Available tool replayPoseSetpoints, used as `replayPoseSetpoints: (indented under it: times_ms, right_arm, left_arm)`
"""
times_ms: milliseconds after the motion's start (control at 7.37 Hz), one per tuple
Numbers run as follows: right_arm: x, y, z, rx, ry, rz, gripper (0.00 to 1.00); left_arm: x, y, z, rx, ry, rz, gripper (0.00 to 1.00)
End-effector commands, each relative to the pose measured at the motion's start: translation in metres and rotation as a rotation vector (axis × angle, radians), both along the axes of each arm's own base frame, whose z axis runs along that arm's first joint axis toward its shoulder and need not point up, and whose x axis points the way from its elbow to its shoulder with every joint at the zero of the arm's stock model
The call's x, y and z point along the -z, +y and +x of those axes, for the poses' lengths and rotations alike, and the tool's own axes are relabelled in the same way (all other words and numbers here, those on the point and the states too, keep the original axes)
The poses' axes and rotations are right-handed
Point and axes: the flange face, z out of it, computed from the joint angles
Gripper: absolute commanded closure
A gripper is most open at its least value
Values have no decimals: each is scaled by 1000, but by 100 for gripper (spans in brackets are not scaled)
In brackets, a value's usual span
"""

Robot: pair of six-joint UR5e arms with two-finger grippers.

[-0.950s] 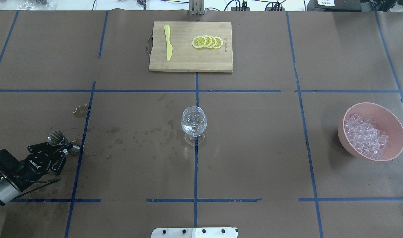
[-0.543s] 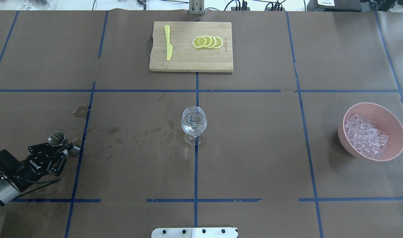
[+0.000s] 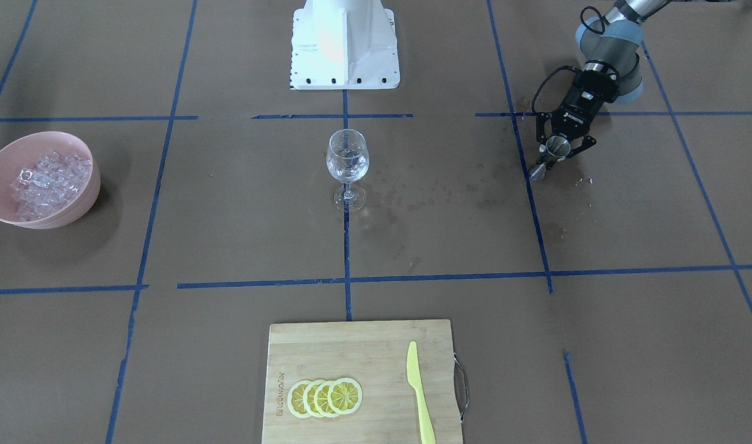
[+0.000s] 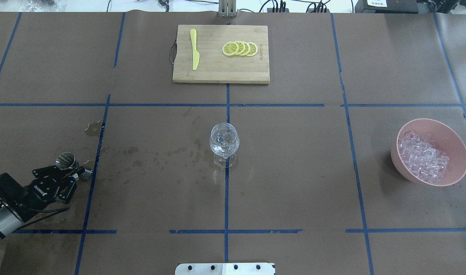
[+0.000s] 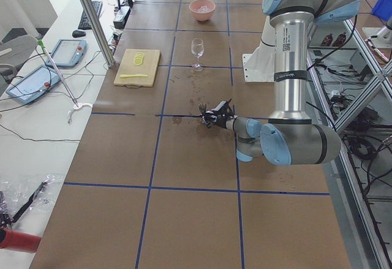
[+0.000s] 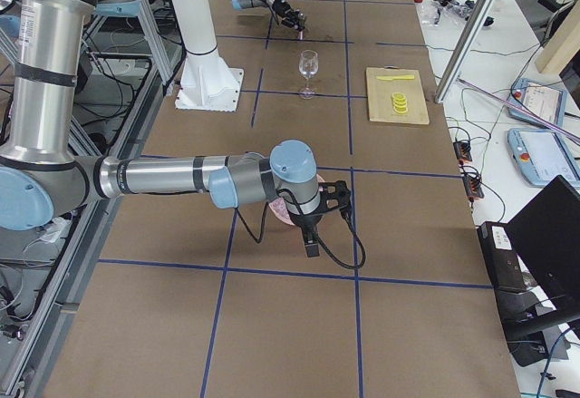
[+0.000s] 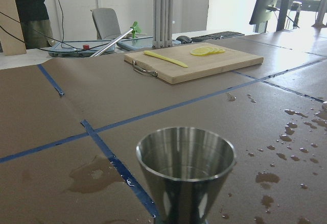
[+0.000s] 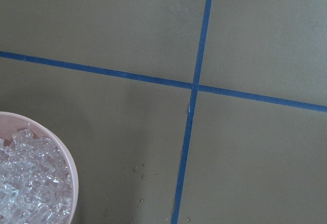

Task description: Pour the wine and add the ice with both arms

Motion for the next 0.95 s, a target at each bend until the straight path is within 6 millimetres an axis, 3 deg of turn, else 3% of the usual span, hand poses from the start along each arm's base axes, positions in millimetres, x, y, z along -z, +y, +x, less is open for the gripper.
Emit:
replayPoseSetpoints:
  times_ms: [0, 543, 814]
  right_arm:
    - [0, 0, 0, 1, 0, 0, 0]
    - [1, -1, 0, 1, 0, 2, 0]
    - [1, -1, 1, -2, 0, 2, 0]
  left_arm:
    - [-1, 0, 0, -1, -2, 0, 100]
    - [1, 0, 0, -2, 5, 2, 58]
    - [5, 0, -1, 1, 26, -4, 16]
